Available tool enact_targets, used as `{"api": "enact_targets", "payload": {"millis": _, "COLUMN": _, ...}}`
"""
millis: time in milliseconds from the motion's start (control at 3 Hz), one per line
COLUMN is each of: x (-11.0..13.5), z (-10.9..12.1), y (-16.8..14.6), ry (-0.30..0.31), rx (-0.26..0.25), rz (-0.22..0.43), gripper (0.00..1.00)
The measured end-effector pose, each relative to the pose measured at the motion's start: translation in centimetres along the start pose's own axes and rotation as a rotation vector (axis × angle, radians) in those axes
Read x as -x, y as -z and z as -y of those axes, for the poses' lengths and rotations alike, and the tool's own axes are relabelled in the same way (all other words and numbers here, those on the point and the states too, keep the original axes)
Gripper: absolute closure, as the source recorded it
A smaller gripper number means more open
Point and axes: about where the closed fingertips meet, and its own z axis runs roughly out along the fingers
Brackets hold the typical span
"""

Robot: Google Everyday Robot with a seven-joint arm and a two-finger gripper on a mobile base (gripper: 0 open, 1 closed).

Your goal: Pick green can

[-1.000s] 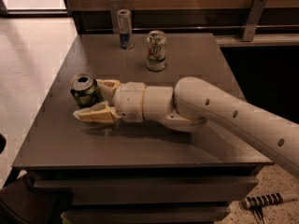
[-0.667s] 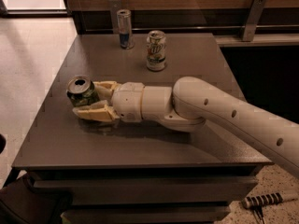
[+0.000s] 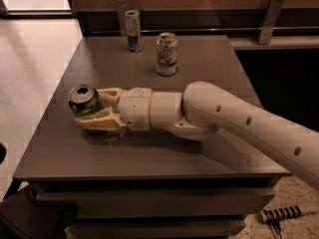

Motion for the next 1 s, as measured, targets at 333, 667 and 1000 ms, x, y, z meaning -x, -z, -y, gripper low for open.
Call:
{"api": "enact_targets", "payload": {"millis": 333, "x": 0.0, "z": 0.0, "y": 0.0, "ry": 0.0, "rx": 0.0, "rz": 0.0, "gripper": 1.0}}
{"api": "enact_targets", "payload": {"millis": 667, "x": 2.3, "z": 0.7, "y": 0.9, "ry": 0.041, "rx": 0.012, "rz": 0.053, "gripper": 1.0}}
{"api": "enact_targets", "payload": {"millis": 1000, "x": 5.0, "z": 1.7, "y": 2.0, "ry": 0.093, "rx": 0.008, "rz": 0.085, "gripper": 1.0}}
